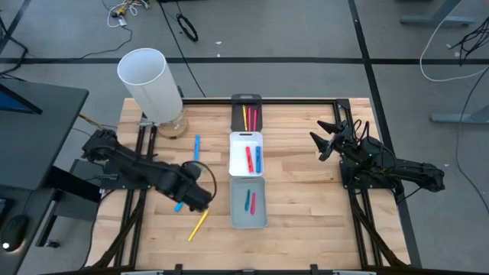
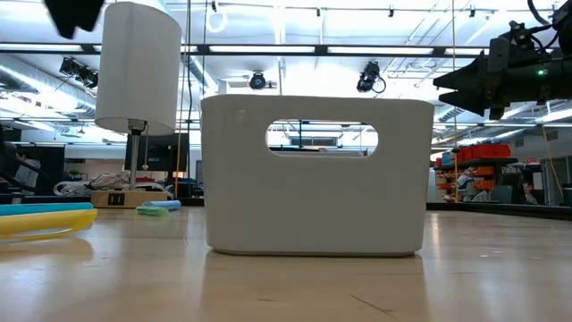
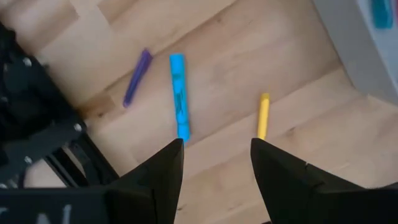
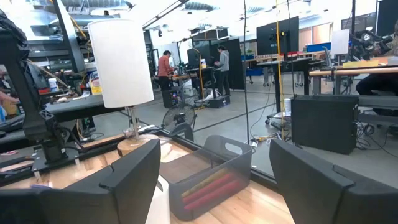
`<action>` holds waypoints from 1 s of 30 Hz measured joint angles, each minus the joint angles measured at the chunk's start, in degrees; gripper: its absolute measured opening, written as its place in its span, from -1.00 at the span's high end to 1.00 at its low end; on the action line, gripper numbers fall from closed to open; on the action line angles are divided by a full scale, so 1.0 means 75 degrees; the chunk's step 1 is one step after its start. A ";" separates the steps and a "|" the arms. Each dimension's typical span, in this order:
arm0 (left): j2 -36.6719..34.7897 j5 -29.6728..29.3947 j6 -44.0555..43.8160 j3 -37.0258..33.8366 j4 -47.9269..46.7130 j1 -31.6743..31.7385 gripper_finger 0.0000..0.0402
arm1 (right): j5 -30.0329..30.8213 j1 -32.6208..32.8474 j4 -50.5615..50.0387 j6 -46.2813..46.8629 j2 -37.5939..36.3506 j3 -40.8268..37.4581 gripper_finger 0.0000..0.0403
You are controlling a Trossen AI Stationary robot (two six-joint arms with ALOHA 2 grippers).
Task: Pick & Place Markers
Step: Put the yellow pen into the black bin
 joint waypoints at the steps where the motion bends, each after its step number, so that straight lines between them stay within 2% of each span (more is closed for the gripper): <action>1: 0.0000 0.0028 -0.0136 -0.0051 0.0056 -0.0103 0.04 | 0.0001 0.0002 0.0000 0.0001 0.0000 0.0000 -0.50; 9: 0.0000 0.0109 -0.0785 -0.0848 0.1204 -0.0676 0.04 | 0.0001 0.0000 0.0000 -0.0001 0.0000 0.0000 -0.50; 25: 0.0019 0.0337 -0.1576 -0.2803 0.3735 -0.1064 0.04 | 0.0001 0.0000 0.0000 0.0000 0.0000 0.0000 -0.50; 30: 0.0415 0.0362 -0.1775 -0.2879 0.3886 -0.1226 0.04 | 0.0001 0.0000 0.0002 -0.0002 0.0000 0.0000 -0.50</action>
